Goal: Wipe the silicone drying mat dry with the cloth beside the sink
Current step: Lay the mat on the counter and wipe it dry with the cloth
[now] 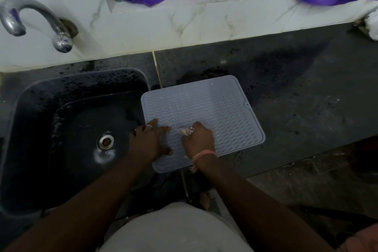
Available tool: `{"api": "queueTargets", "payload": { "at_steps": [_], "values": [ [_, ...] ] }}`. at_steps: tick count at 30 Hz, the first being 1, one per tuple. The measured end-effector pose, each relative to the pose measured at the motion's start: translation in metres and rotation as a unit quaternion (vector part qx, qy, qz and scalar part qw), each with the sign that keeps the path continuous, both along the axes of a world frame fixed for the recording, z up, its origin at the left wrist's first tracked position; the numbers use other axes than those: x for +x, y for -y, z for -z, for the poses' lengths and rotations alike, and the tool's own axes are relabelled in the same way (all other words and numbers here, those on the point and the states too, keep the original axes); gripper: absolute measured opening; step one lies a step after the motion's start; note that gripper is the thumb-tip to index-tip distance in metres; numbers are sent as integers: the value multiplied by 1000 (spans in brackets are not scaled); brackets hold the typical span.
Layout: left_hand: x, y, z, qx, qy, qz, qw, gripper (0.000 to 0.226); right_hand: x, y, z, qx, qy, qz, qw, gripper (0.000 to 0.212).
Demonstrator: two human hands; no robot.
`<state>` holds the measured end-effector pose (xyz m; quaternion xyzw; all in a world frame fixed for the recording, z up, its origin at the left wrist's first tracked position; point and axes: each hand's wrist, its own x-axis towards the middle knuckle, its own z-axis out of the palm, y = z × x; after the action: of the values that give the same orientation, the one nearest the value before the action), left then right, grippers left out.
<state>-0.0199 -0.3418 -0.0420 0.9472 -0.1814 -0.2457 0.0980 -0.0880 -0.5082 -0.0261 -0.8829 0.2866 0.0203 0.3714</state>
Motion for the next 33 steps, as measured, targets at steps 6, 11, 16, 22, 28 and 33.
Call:
{"api": "queueTargets", "payload": {
  "at_steps": [6, 11, 16, 22, 28, 33],
  "values": [
    [-6, -3, 5, -19, -10, -10, 1000, 90, 7, -18, 0, 30, -17, -8, 999, 21],
    [-19, -20, 22, -319, -28, -276, 906, 68, 8, -18, 4, 5, -22, -5, 1000, 24],
    [-25, -29, 20, -472, -315, -490, 662, 33, 10, -26, 4, 10, -17, -7, 1000, 20],
    [-25, -29, 17, -495, -365, -489, 619, 29, 11, -53, 3, 43, -12, -37, 998, 17],
    [-26, -33, 21, -501, -390, -469, 614, 28, 20, -69, -1, 135, -44, -32, 989, 19],
    [-28, -33, 23, -507, -402, -467, 603, 33, 17, -54, -6, 331, -66, 53, 940, 25]
  ]
}}
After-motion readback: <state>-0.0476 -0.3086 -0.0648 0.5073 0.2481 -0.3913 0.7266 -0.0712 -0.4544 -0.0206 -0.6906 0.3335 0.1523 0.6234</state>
